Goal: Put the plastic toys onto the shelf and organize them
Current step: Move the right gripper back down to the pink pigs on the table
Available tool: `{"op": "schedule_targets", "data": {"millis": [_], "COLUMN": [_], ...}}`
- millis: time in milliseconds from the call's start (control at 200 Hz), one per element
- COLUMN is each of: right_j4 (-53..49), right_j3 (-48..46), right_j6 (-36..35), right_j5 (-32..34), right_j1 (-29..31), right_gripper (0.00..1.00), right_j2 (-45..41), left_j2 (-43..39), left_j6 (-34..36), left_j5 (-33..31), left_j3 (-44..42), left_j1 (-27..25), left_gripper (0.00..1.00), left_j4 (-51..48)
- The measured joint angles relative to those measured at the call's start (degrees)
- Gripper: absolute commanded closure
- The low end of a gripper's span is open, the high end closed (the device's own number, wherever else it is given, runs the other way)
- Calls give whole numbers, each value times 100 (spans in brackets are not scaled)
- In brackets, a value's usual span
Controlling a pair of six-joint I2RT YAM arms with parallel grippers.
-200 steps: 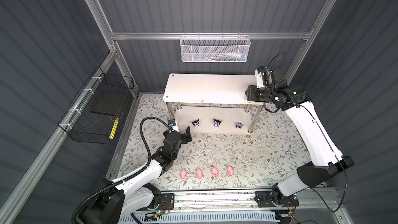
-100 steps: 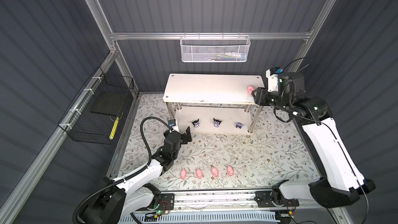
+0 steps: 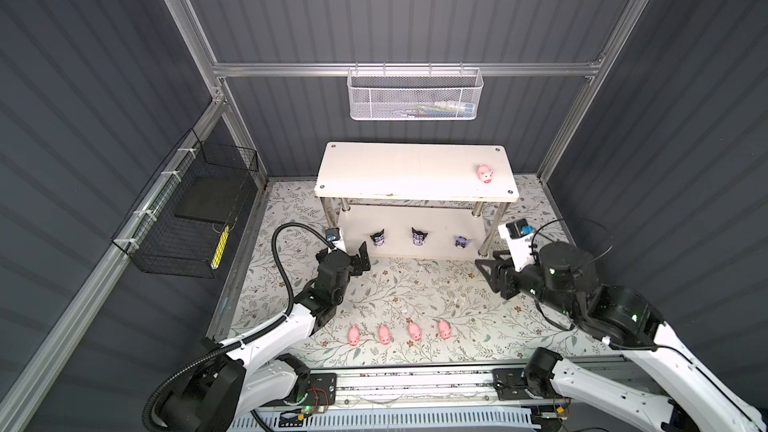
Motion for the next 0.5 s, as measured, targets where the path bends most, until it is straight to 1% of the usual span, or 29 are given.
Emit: {"op": "schedule_targets", "data": {"millis": [135, 240, 340, 500], "right_j4": [345, 715, 1126, 1659], "right_j3": [-1137, -1805, -2197, -2424], "right_j6": [450, 809, 1080, 1353], "right_j5": [-2, -9, -24, -22], "right_j1": [444, 752, 981, 1217], "right_gripper": [43, 40, 36, 34], "right_j2": [-74, 142, 531, 1287], "left_j2": [120, 164, 186, 188], "left_j6": [0, 0, 0, 0], "left_j5": [4, 0, -24, -79], "left_j3": [57, 61, 61, 61], "left_j1": [0, 0, 0, 0], "left_gripper": [2, 2, 2, 2], "left_j4": [-33, -33, -33, -52]}}
